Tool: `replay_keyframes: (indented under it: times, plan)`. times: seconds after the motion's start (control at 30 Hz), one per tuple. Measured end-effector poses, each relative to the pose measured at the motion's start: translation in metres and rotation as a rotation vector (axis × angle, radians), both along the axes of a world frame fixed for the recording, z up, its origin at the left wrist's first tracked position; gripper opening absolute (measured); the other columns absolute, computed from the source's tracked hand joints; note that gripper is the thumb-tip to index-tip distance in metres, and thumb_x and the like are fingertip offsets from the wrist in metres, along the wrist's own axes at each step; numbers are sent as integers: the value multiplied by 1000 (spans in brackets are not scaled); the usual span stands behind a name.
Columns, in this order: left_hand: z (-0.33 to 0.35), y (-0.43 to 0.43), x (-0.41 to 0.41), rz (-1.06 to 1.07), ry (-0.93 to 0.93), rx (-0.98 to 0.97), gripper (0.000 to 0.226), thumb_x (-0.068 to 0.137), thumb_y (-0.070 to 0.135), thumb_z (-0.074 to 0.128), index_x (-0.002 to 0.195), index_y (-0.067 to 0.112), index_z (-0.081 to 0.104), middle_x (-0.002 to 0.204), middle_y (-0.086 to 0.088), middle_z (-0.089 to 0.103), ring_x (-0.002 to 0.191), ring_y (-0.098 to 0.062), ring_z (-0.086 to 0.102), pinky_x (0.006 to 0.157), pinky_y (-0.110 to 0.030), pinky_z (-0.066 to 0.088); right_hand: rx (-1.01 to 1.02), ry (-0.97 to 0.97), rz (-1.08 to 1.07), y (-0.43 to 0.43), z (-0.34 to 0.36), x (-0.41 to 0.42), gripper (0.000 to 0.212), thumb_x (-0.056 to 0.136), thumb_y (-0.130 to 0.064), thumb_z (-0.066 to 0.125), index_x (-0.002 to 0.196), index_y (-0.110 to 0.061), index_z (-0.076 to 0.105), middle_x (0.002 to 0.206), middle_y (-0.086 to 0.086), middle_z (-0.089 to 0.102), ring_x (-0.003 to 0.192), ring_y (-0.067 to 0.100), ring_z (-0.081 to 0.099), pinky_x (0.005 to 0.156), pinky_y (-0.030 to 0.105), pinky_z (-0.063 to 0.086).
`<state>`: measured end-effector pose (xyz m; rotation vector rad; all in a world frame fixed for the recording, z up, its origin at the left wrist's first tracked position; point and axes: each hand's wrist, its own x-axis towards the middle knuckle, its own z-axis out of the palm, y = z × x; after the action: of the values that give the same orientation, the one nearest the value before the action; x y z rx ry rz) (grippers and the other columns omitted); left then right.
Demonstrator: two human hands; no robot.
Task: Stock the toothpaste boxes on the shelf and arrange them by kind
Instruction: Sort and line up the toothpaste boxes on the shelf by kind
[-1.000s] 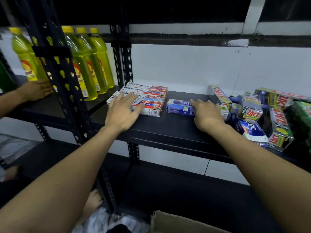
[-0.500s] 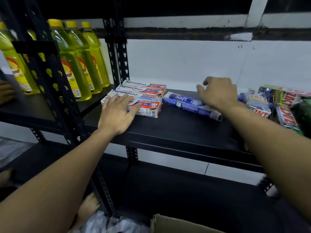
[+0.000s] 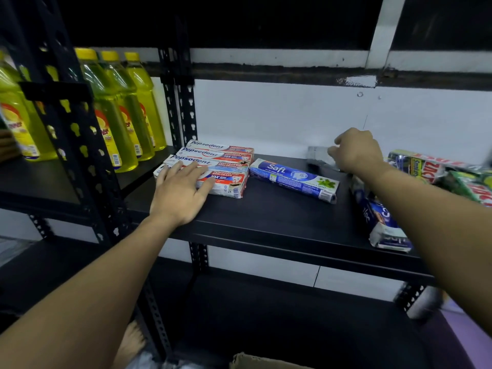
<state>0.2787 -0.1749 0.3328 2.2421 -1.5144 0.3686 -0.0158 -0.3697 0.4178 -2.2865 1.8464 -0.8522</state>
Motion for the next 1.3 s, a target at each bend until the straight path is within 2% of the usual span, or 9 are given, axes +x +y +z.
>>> replay_keyframes:
  times: [0.13,0.23,0.37,0.57,0.7,0.83,1.03,1.2,1.3]
  plan:
    - [0,1,-1,7,-2,14,56,101,60,25,149,36,42,160,6,33,151,-20,17,122,-43,2,-66,-158,68,6,22,-26,37,89,-28,62,116,-4,69,109,23,69,102,37,64,92,38,51]
    - [0,0,-1,12,-18,15,57,101,61,24,149,36,42,160,6,34,151,-20,18,122,-44,3,-145,-170,58,8,31,-58,36,92,-31,61,119,-8,69,104,20,72,100,34,65,95,34,48]
    - [0,0,-2,15,-17,29,57,101,61,23,149,36,41,160,5,34,151,-21,18,122,-45,3,-209,-90,-43,10,28,-105,36,93,-30,60,119,-7,68,113,24,68,107,41,61,95,42,49]
    - [2,1,-2,19,-10,50,60,100,63,20,150,36,39,161,5,32,151,-21,17,122,-45,2,-59,86,-111,21,10,-137,34,86,-23,64,118,-15,70,116,24,66,109,45,57,93,45,50]
    - [2,2,-3,25,-7,52,61,100,64,19,150,36,39,161,5,32,151,-20,17,122,-45,2,-100,140,-93,31,20,-117,41,87,-25,64,128,-20,62,118,20,66,113,41,56,93,43,48]
    - [3,2,-4,26,-5,49,61,100,64,20,150,36,39,160,5,33,151,-21,18,123,-45,3,-174,192,73,48,20,-74,34,90,-30,61,124,-25,63,116,16,67,110,38,58,91,41,51]
    - [4,3,-4,21,19,46,61,99,65,20,150,36,39,161,6,31,151,-19,17,123,-44,2,74,414,263,63,-21,0,46,90,-46,58,131,-25,54,128,12,59,117,33,55,93,40,49]
    - [2,3,-3,14,21,26,59,100,63,22,150,36,40,161,7,31,151,-18,17,123,-44,2,52,463,201,49,-42,24,28,95,-28,48,121,-20,53,122,13,60,111,36,56,88,43,45]
    - [0,1,0,11,14,7,58,100,62,24,149,37,42,160,7,32,151,-18,18,123,-43,3,8,486,146,37,-43,30,31,91,-18,50,122,-18,54,122,13,60,111,35,56,88,42,44]
